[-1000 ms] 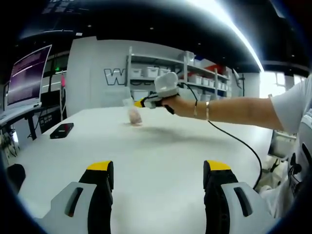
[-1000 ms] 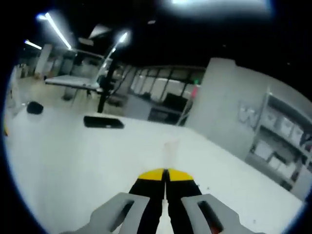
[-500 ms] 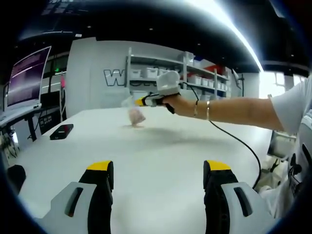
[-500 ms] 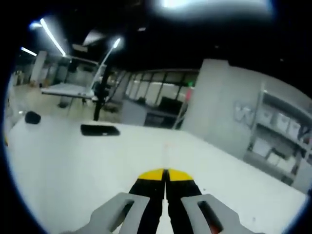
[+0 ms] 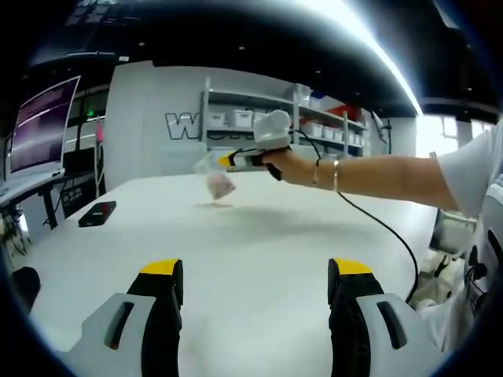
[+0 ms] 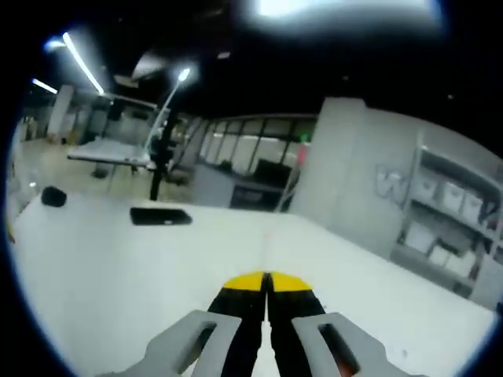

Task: Open the resealable bag by pulling the two sides of the seal apart until the entire bag opening is separated and visibly accessible.

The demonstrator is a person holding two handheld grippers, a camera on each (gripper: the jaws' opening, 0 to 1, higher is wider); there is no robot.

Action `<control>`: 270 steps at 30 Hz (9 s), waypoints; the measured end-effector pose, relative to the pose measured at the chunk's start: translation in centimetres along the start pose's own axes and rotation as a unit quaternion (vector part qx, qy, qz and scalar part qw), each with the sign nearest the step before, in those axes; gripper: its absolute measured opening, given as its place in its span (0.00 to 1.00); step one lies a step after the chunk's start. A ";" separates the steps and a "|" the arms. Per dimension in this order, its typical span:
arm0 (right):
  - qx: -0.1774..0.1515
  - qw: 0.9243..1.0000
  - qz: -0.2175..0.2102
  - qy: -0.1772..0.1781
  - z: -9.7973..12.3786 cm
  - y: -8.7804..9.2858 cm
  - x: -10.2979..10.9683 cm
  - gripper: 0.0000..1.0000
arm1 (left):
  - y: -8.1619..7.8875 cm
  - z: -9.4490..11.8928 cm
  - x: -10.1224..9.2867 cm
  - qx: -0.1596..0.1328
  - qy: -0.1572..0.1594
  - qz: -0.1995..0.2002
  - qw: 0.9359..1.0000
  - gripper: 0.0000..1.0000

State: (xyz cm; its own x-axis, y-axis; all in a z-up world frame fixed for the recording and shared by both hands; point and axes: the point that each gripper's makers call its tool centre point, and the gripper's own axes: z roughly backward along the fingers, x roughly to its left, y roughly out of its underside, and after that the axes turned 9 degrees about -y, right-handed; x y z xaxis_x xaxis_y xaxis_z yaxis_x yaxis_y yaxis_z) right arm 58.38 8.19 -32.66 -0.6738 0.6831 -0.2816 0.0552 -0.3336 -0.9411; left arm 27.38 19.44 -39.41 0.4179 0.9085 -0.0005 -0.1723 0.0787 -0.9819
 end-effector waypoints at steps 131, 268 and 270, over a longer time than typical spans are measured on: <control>-0.073 0.997 -0.034 0.008 14.5 1.4 1.9 0.00 | -0.8 0.5 -3.9 -0.011 0.029 -0.036 0.999 0.75; -0.173 0.980 -0.074 -0.067 29.9 0.5 14.6 0.00 | -0.8 1.1 -6.6 -0.011 0.055 -0.044 0.997 0.74; -0.174 0.980 -0.073 -0.068 30.2 0.5 14.8 0.00 | -0.8 1.1 -6.6 -0.011 0.055 -0.045 0.997 0.74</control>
State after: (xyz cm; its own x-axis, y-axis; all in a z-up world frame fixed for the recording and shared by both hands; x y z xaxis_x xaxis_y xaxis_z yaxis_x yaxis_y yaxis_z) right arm 26.19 -1.45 -31.68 -0.7834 0.6070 -0.1337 0.1823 0.0188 -0.9831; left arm 23.77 13.79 -38.39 0.5271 0.8470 0.0687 -0.1103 0.1483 -0.9828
